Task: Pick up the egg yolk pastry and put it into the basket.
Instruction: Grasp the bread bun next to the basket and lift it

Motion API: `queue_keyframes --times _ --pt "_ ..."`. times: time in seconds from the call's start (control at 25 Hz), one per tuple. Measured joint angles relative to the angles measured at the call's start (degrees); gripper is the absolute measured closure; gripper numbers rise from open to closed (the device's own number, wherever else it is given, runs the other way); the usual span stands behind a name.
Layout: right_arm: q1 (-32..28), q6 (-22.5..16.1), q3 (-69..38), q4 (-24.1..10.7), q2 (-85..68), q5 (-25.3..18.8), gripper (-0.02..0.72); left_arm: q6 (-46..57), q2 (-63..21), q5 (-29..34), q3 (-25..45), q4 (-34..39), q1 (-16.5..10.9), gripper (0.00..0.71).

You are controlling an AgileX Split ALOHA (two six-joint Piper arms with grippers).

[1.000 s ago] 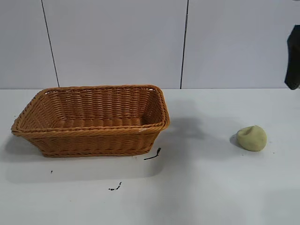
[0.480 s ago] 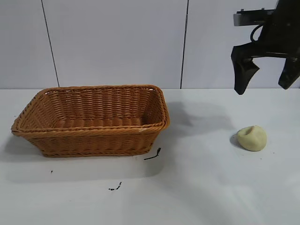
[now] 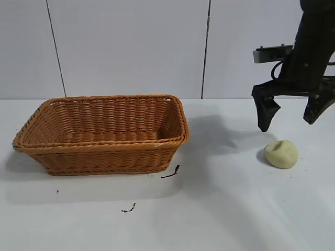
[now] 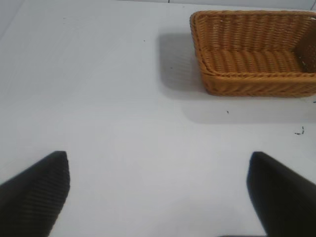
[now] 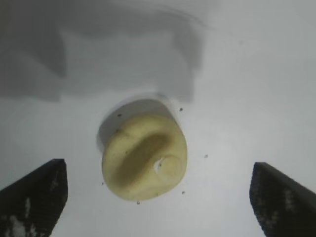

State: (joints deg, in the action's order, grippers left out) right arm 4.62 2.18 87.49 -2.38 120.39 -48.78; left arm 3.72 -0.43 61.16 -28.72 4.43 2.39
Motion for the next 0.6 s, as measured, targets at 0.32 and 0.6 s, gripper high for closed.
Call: queue_keyframes --times 0.32,0.6 --pt "0.0 0.0 0.0 0.7 5.4 2.1 0.010 0.0 0.0 0.0 0.0 0.0 0.0 0.014" --pt "0.0 0.0 0.0 2.4 6.6 2.1 0.010 0.0 0.0 0.0 0.0 0.0 0.0 0.014"
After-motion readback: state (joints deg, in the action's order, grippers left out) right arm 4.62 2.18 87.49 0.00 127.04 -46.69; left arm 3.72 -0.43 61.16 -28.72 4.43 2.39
